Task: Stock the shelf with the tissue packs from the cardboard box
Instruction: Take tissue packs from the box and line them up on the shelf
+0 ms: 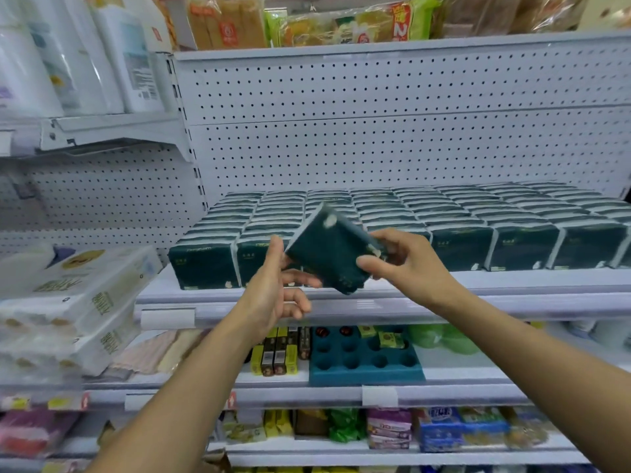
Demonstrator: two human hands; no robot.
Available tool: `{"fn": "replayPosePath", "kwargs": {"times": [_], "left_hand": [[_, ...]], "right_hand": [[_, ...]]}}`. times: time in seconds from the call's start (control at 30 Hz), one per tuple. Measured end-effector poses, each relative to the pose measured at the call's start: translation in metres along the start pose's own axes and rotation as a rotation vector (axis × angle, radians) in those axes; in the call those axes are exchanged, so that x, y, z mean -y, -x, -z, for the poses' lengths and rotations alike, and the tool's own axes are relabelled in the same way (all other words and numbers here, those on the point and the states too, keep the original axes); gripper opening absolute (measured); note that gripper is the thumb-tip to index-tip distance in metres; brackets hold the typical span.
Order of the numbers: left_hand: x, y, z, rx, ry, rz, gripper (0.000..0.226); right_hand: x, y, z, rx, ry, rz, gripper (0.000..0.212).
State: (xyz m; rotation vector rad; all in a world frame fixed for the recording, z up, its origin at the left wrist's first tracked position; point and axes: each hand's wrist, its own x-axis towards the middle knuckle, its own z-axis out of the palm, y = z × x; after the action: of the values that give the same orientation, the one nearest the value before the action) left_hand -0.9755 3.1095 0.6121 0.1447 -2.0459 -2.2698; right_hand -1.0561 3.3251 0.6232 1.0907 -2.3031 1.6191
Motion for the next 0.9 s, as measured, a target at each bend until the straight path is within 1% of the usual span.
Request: {"fn": "replayPosePath", "kwargs": {"times": [0.07, 0.1, 0.17, 0.23, 0.27, 0.33, 0.37, 0.43, 0.47, 0.5, 0.57, 0.6, 0.63, 0.67, 0.73, 0.8, 0.83, 0.87, 0.9], "left_hand": [[0.001, -0.004, -0.007, -0.007, -0.057, -0.005, 0.069], [0.003, -0.006, -0.011, -0.013, -0.071, -0.017, 0.066], [0.005, -0.007, -0.018, -0.023, -0.076, -0.049, 0.051], [0.005, -0.007, -0.024, -0.031, -0.121, -0.098, 0.035], [0.005, -0.009, -0.027, -0.033, -0.170, -0.124, 0.031], [0.004, -0.012, -0.033, -0.020, -0.264, -0.159, 0.031], [0.004, -0.014, -0.036, -0.009, -0.275, -0.163, 0.030], [0.001, -0.018, -0.043, 0.005, -0.224, -0.164, 0.028], [0.000, -0.019, -0.047, 0.008, -0.212, -0.176, 0.027], [-0.001, -0.019, -0.050, -0.001, -0.255, -0.208, 0.026], [0.001, -0.021, -0.055, 0.001, -0.474, -0.313, 0.021], [0.003, -0.020, -0.057, 0.025, -0.588, -0.362, 0.019], [0.007, -0.020, -0.060, 0.055, -0.674, -0.398, 0.019], [0.010, -0.021, -0.063, 0.086, -0.723, -0.416, 0.019], [0.015, -0.021, -0.070, 0.128, -0.754, -0.436, 0.020], [0.018, -0.024, -0.073, 0.112, -0.746, -0.478, 0.020], [0.019, -0.026, -0.071, 0.060, -0.752, -0.528, 0.019], [0.019, -0.030, -0.066, -0.025, -0.797, -0.610, 0.020], [0.019, -0.034, -0.060, -0.127, -0.888, -0.713, 0.024]], "right_hand": [[-0.001, 0.002, 0.007, -0.019, -0.136, -0.105, 0.014], [-0.004, 0.004, 0.009, -0.022, -0.169, -0.142, 0.013], [-0.008, 0.006, 0.013, -0.034, -0.227, -0.197, 0.013], [-0.011, 0.008, 0.015, -0.057, -0.322, -0.240, 0.016], [-0.011, 0.009, 0.015, -0.064, -0.379, -0.267, 0.019], [-0.010, 0.012, 0.017, -0.050, -0.480, -0.335, 0.025], [-0.011, 0.013, 0.018, -0.031, -0.501, -0.364, 0.027], [-0.014, 0.017, 0.019, -0.010, -0.441, -0.371, 0.032], [-0.016, 0.019, 0.021, -0.037, -0.348, -0.339, 0.038], [-0.019, 0.021, 0.023, -0.097, -0.224, -0.288, 0.048], [-0.022, 0.026, 0.033, -0.206, -0.007, -0.142, 0.075], [-0.023, 0.028, 0.038, -0.191, 0.072, -0.058, 0.083], [-0.026, 0.030, 0.043, -0.138, 0.147, 0.003, 0.083], [-0.029, 0.030, 0.047, -0.067, 0.191, 0.023, 0.076], [-0.036, 0.031, 0.052, 0.015, 0.178, -0.031, 0.050], [-0.039, 0.031, 0.055, -0.033, 0.113, -0.057, 0.034], [-0.040, 0.031, 0.058, -0.090, 0.091, -0.057, 0.030], [-0.041, 0.030, 0.061, -0.149, 0.064, -0.058, 0.026], [-0.043, 0.028, 0.064, -0.211, 0.058, -0.066, 0.024]]}}
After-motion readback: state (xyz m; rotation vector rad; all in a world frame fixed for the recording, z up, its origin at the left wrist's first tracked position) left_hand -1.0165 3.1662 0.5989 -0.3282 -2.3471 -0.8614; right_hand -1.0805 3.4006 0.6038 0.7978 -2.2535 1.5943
